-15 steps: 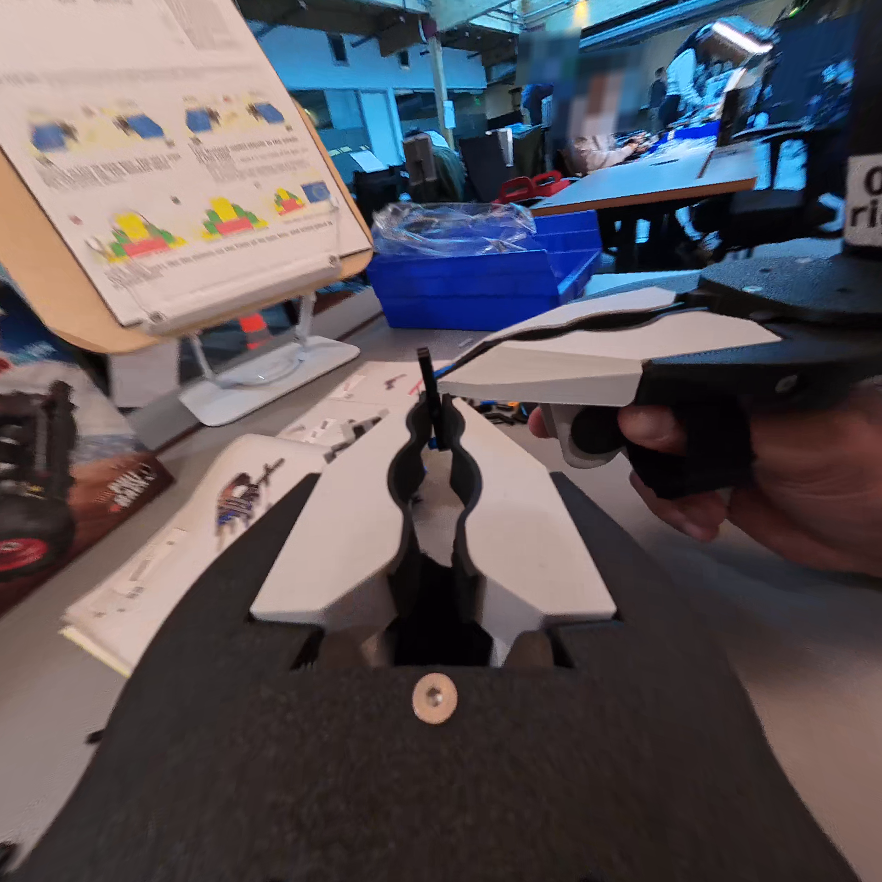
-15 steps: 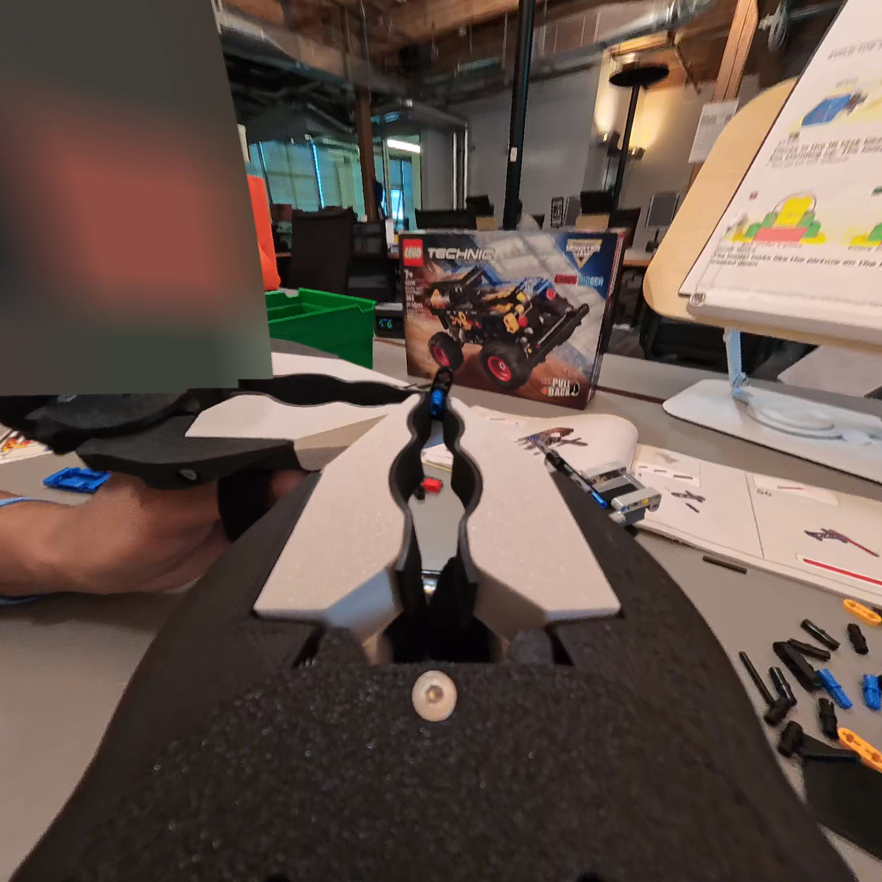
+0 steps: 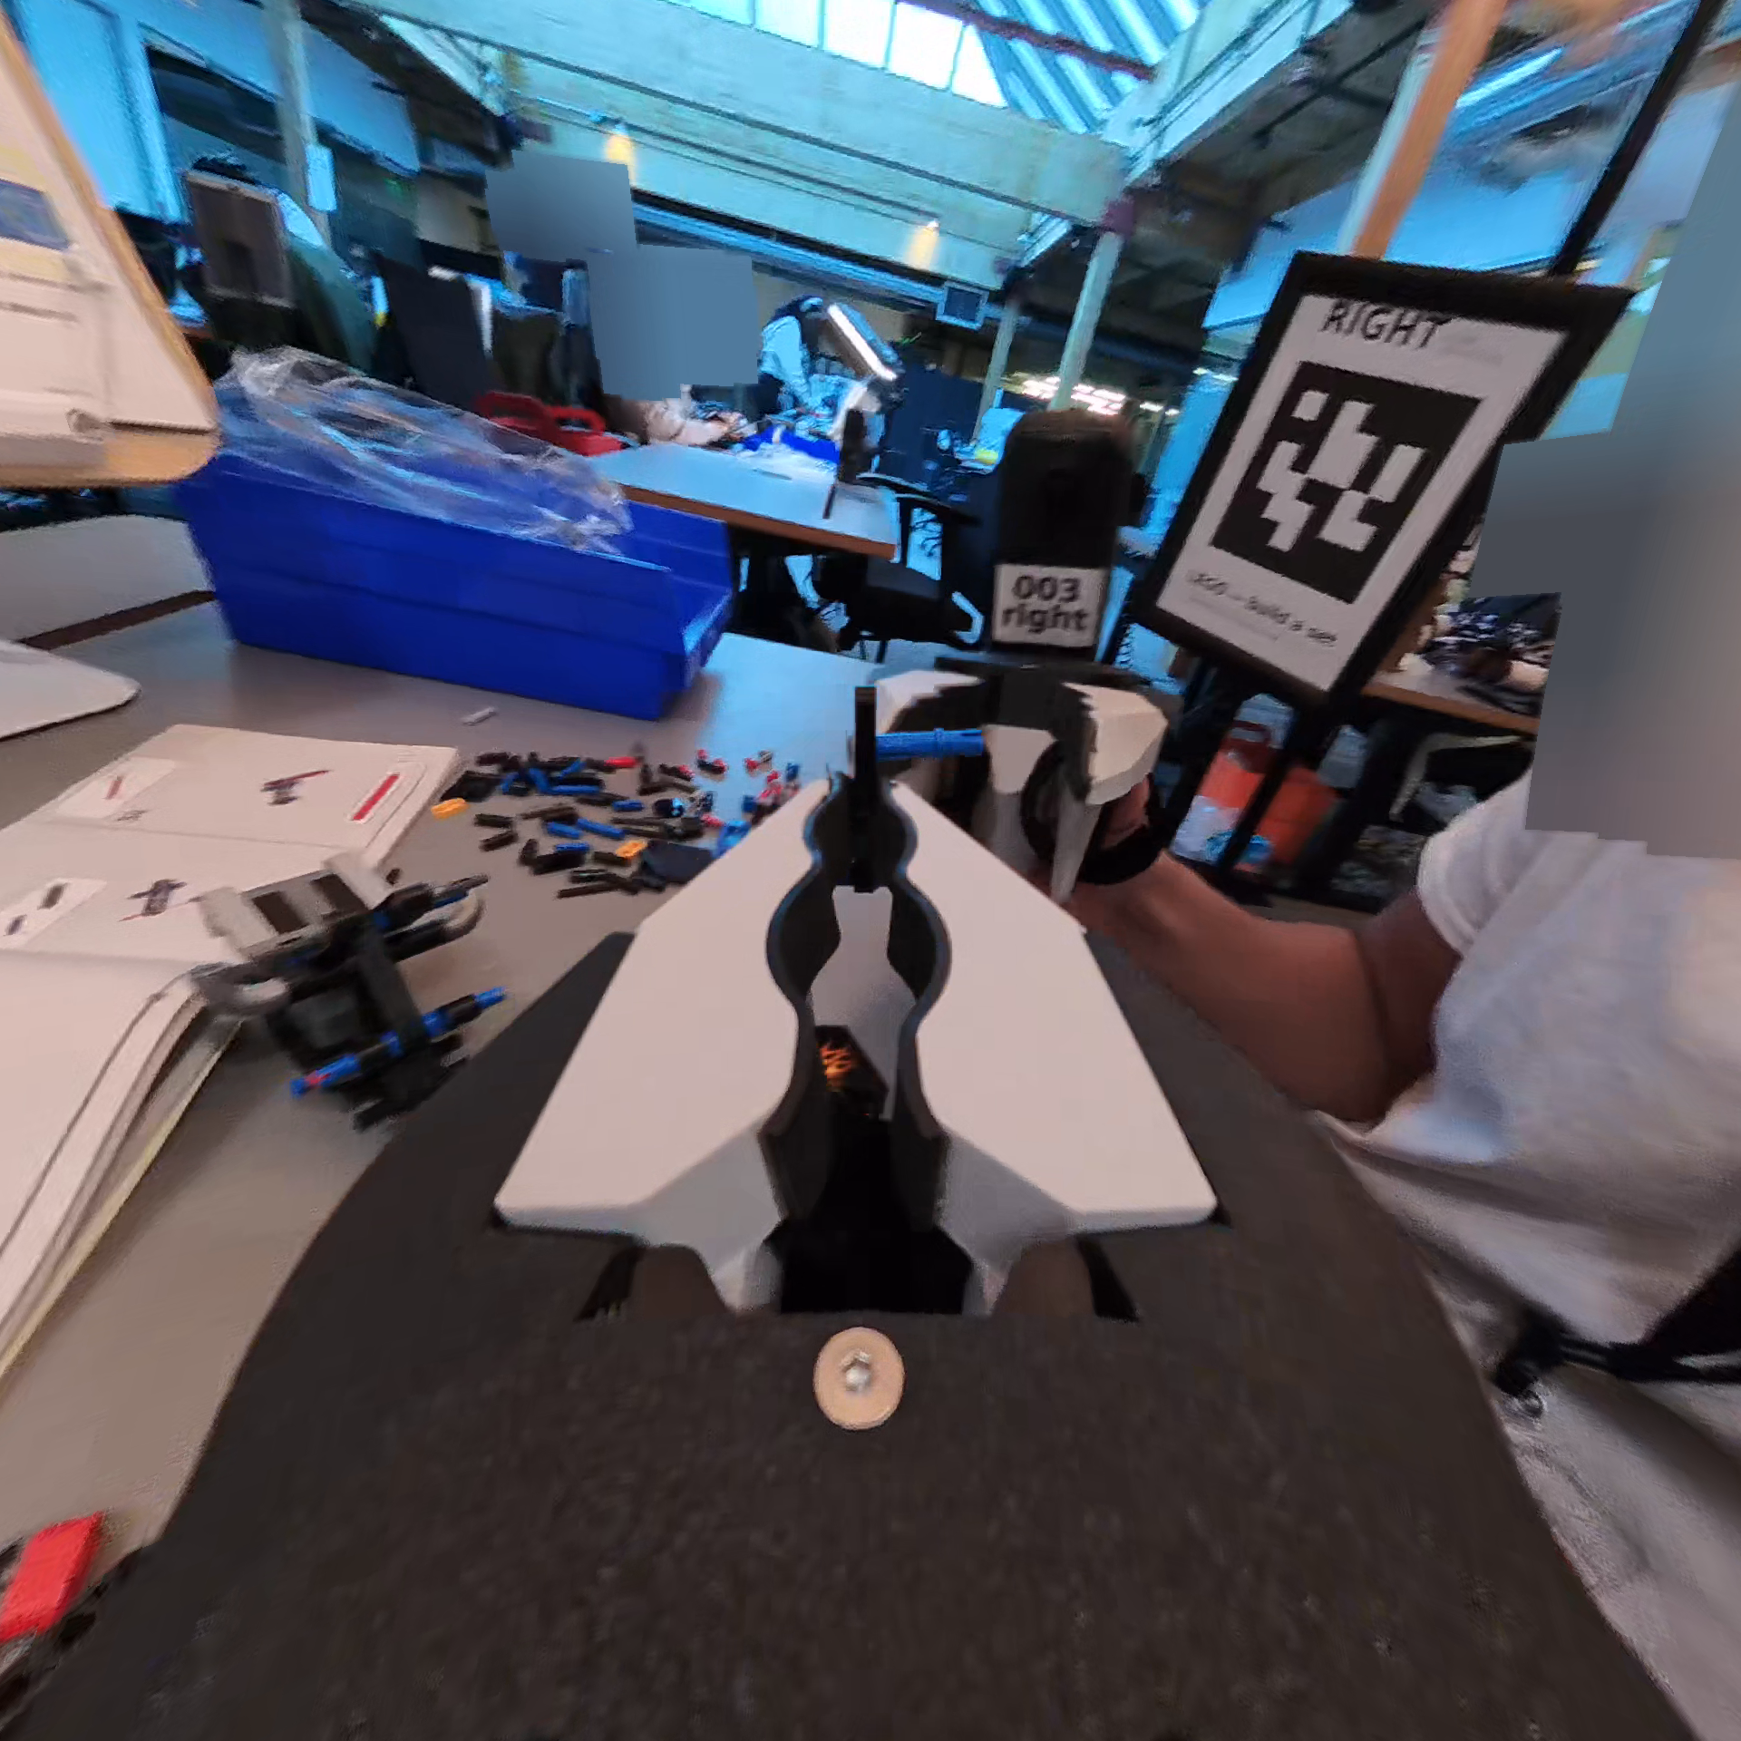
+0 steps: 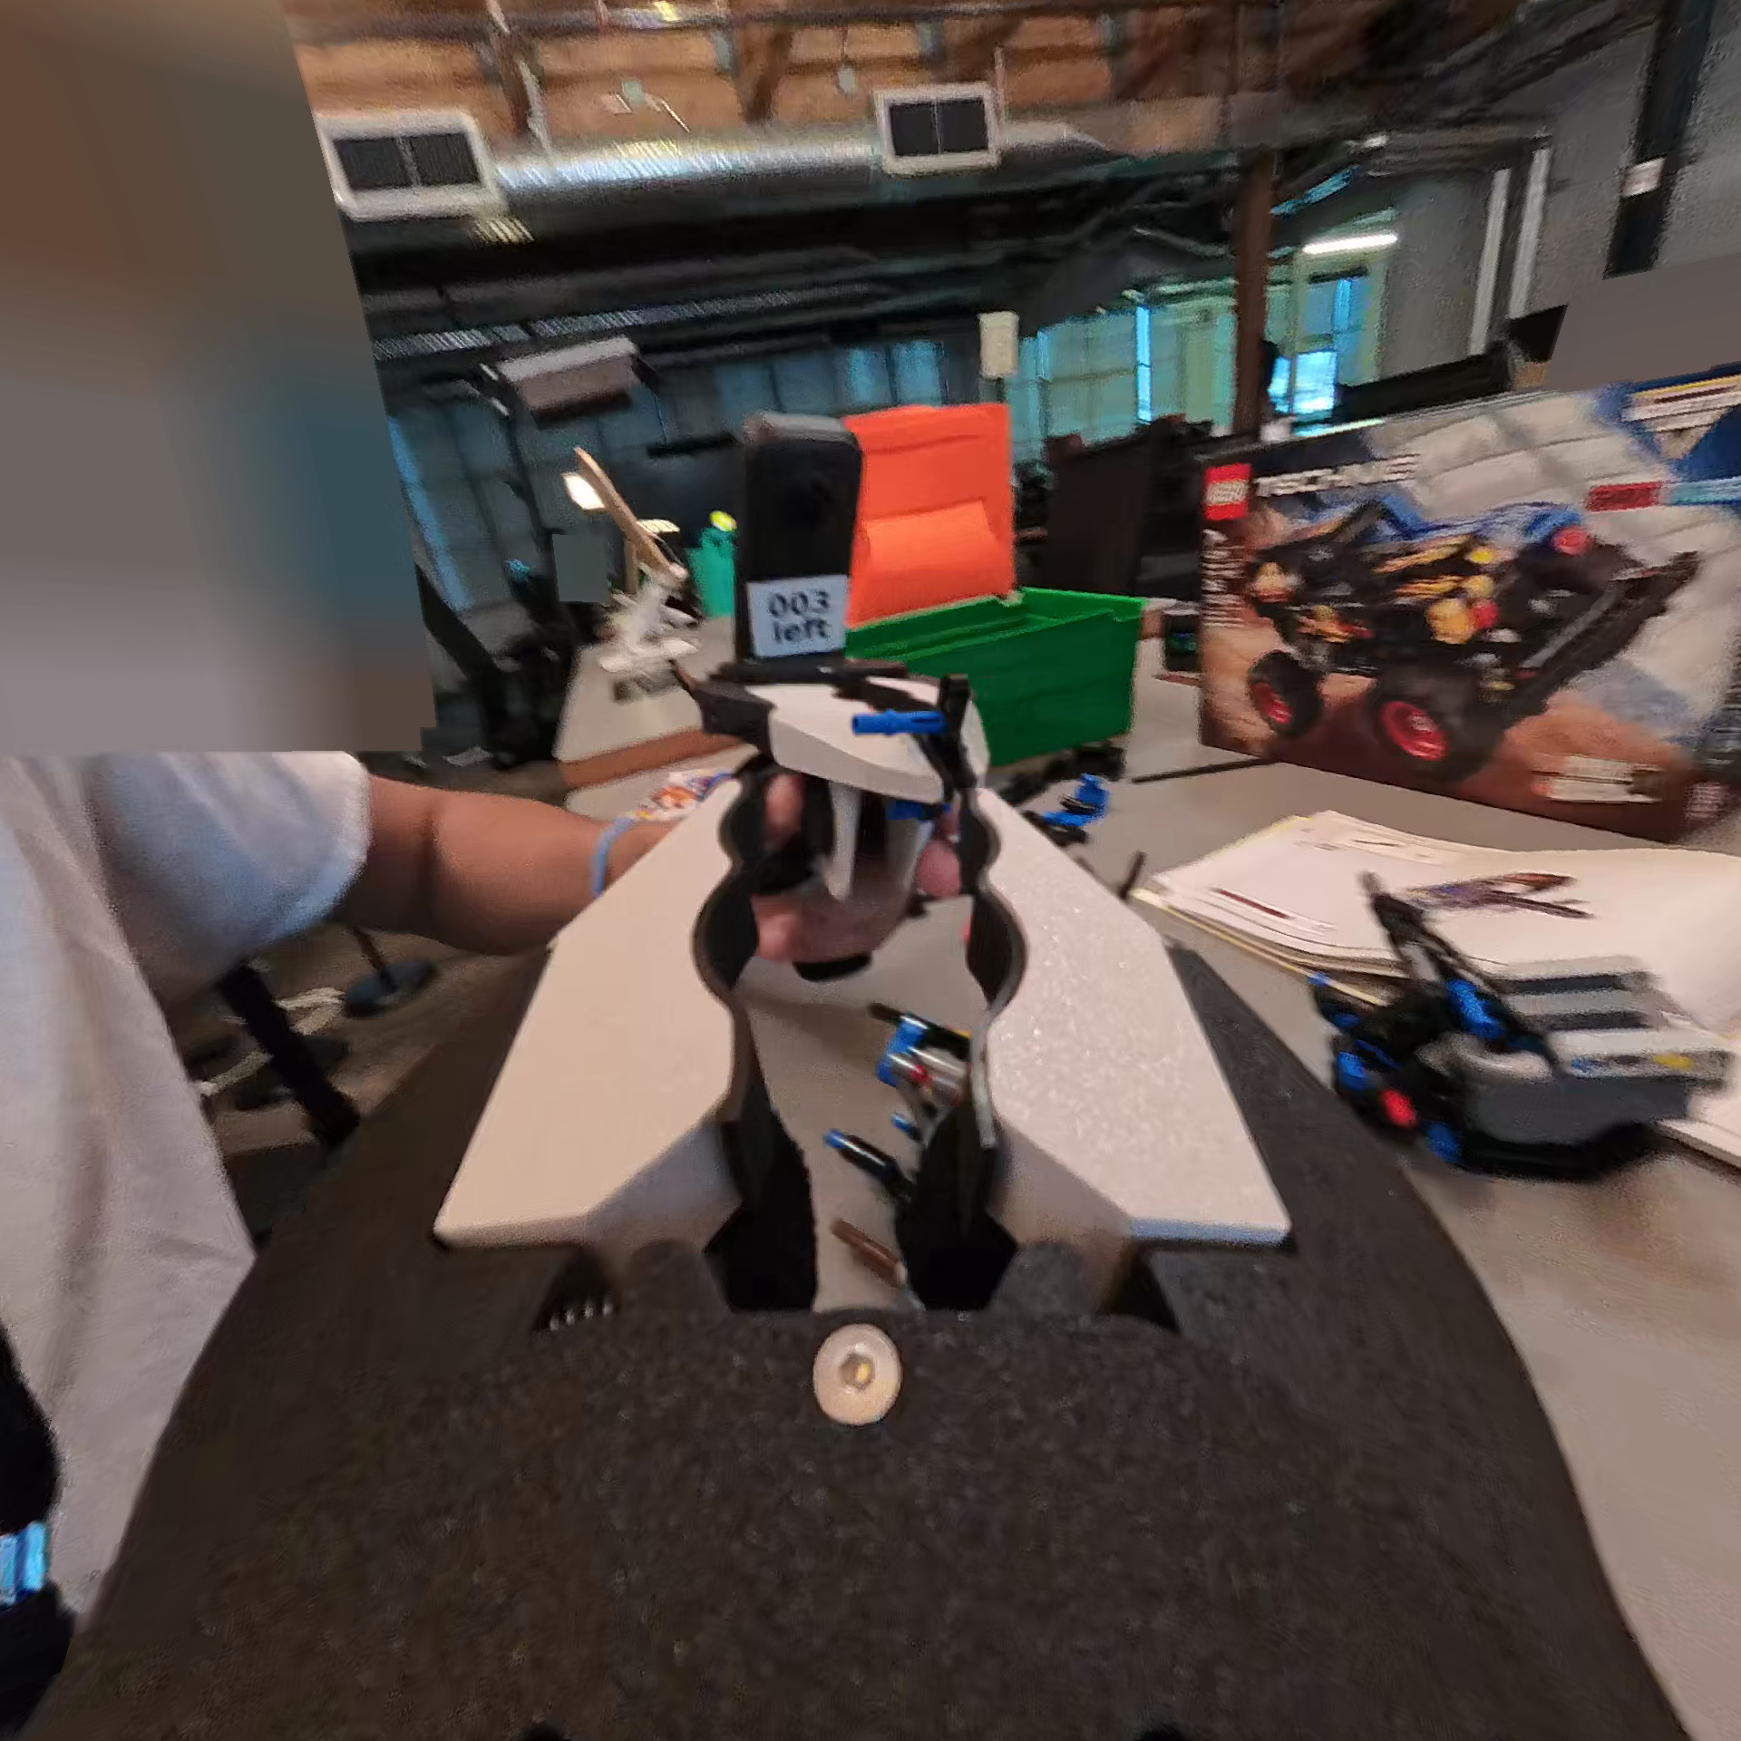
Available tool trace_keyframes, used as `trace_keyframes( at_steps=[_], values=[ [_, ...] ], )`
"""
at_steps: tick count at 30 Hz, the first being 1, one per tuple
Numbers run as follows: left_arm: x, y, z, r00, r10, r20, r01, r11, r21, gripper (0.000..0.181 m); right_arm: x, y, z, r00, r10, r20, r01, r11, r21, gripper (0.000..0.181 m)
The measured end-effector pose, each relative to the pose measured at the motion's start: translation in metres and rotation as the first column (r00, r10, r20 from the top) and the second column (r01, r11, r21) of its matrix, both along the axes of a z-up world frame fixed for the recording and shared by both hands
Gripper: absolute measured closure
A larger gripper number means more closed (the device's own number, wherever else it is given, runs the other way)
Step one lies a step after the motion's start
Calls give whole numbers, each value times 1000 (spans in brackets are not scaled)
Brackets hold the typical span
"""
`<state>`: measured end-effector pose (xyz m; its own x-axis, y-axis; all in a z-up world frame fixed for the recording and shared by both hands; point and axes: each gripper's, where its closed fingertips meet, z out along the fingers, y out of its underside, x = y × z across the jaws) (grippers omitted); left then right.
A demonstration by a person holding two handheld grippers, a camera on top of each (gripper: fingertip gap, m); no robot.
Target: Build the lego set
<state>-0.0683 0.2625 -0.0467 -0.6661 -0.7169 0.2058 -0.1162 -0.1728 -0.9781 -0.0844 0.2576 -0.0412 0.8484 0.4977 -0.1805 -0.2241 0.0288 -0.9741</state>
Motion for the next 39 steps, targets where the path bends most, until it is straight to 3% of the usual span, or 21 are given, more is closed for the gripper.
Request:
trace_keyframes(
  at_steps=[3, 10, 29, 31, 34, 39],
  values=[
    [-8, -14, 1, 998, -64, 25, 63, 998, 27, 180, -8, 2, 6, 998, 43, -41, -42, 999, 22, 134],
    [-13, -27, -4, 993, -113, 20, 112, 992, 51, 180, -15, -1, 5, 999, 35, 32, -37, 998, 52, 153],
    [-14, -31, -11, 996, -84, 38, 77, 984, 159, 179, -17, -5, 1, 996, 83, 21, -84, 996, 41, 157],
    [-9, -28, -15, 998, -61, 21, 56, 980, 191, 179, -11, -3, -2, 998, 61, 28, -62, 998, 12, 157],
    [-9, -25, -15, 998, -58, 21, 53, 981, 185, 179, -2, 2, -2, 993, -51, 106, 46, 998, 51, 140],
    [-7, -22, -17, 999, -51, 1, 50, 983, 177, 179, -4, 2, 0, 961, -145, 237, 107, 980, 165, 157]
  ],
)
